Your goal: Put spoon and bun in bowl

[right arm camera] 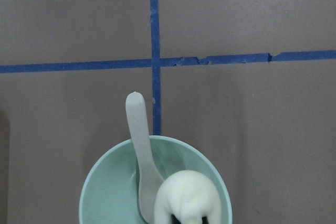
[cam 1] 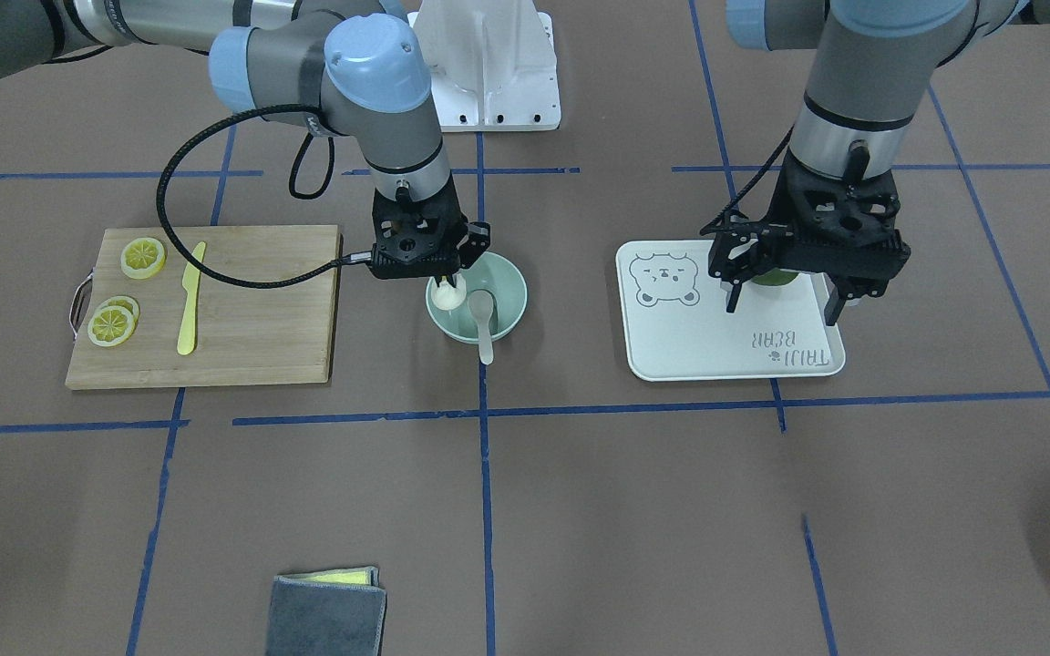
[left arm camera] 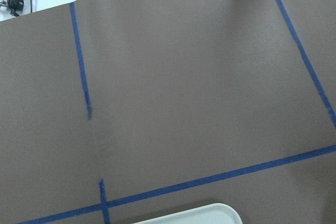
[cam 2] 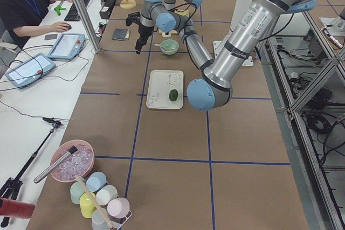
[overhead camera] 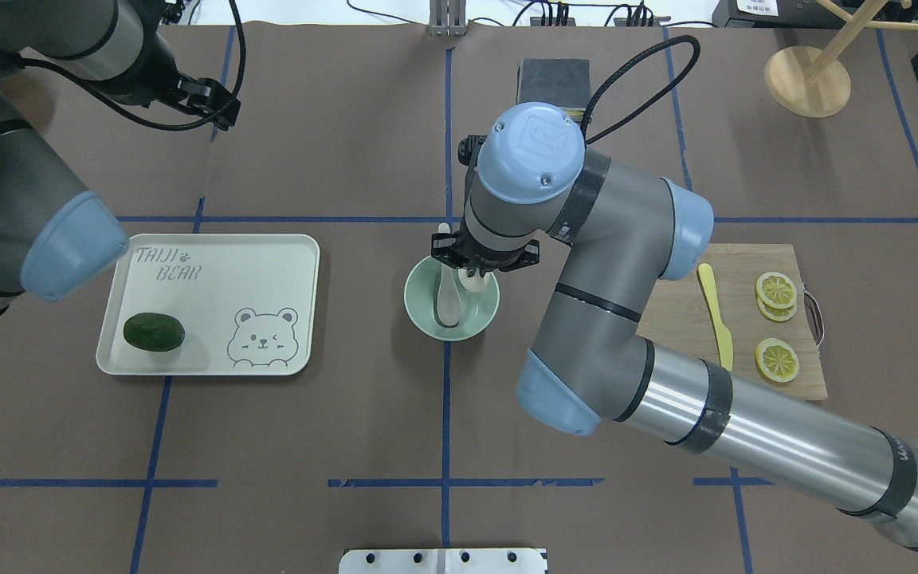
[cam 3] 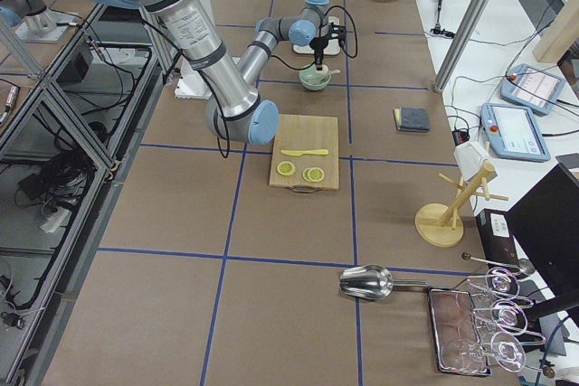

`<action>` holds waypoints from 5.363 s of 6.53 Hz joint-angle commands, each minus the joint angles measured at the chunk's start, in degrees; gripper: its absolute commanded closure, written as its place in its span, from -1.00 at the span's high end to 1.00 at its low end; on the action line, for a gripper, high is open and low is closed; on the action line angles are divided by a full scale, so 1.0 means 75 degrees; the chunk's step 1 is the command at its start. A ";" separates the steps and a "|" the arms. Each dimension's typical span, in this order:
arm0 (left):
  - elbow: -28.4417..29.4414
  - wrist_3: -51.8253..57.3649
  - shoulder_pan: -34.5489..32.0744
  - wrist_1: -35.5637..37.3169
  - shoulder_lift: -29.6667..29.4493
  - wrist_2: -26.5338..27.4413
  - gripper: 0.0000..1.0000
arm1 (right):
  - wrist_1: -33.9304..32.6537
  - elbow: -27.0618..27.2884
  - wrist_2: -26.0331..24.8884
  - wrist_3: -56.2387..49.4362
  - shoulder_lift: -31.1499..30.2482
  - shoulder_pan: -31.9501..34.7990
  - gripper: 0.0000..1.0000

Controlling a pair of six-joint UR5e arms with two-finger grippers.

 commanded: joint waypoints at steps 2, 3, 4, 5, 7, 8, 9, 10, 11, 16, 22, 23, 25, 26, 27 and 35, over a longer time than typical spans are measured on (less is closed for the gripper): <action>-0.0144 0.0475 -0.0215 0.0079 0.0245 0.0011 1.00 | 0.0009 -0.0197 -0.0044 0.0379 0.0176 -0.0200 0.98; -0.0179 0.0556 -0.0239 0.0079 0.0338 0.0011 1.00 | 0.0009 -0.0220 -0.0044 0.0553 0.0269 -0.0200 0.99; -0.0168 0.0569 -0.0239 0.0067 0.0362 0.0011 1.00 | 0.0021 -0.0209 -0.0044 0.0578 0.0270 -0.0200 0.99; -0.0168 0.0569 -0.0239 0.0067 0.0363 0.0011 1.00 | 0.0021 -0.0209 -0.0044 0.0579 0.0293 -0.0188 0.99; -0.0156 0.0569 -0.0227 0.0067 0.0363 0.0000 1.00 | 0.0021 -0.0197 -0.0044 0.0602 0.0340 -0.0188 0.99; -0.0156 0.0697 -0.0251 0.0067 0.0374 -0.0001 1.00 | -0.0014 -0.0151 -0.0091 0.0579 0.0375 -0.0141 0.99; -0.0121 0.1034 -0.0518 0.0079 0.0479 -0.0070 1.00 | -0.0200 0.0000 -0.0010 0.0555 0.0283 0.0103 1.00; -0.0086 0.1467 -0.0845 0.0090 0.0665 -0.0546 1.00 | -0.1025 0.0454 0.0025 0.0335 0.0154 0.0325 1.00; -0.0074 0.2051 -0.1452 0.0091 0.1004 -0.1155 1.00 | -0.1660 0.1318 0.0037 -0.0456 -0.0427 0.0711 1.00; 0.0629 0.5497 -0.3879 0.0102 0.2586 -0.2484 1.00 | -0.2217 0.2499 0.2283 -0.5877 -0.3708 0.4269 1.00; 0.1003 0.7069 -0.5042 -0.0050 0.3981 -0.2625 1.00 | -0.1973 0.0356 0.3963 -1.0718 -0.5165 0.7626 1.00; 0.1050 0.7096 -0.5113 -0.0027 0.4042 -0.2626 1.00 | -0.1171 0.0168 0.3975 -1.0695 -0.5446 0.7640 1.00; 0.1272 0.7073 -0.5114 -0.0050 0.4054 -0.2614 1.00 | -0.0182 -0.0243 0.3917 -1.0764 -0.5542 0.7640 1.00; 0.1424 0.7061 -0.5114 -0.0050 0.4066 -0.2614 1.00 | 0.0298 -0.0360 0.3858 -1.0603 -0.5496 0.7652 1.00; 0.1600 0.7050 -0.5114 -0.0050 0.4089 -0.2625 1.00 | 0.0349 -0.0384 0.3835 -1.0149 -0.5507 0.7652 1.00; 0.2293 0.6476 -0.5032 -0.0775 0.4148 -0.3352 1.00 | 0.0279 -0.0350 0.4174 -0.9464 -0.5601 0.7945 1.00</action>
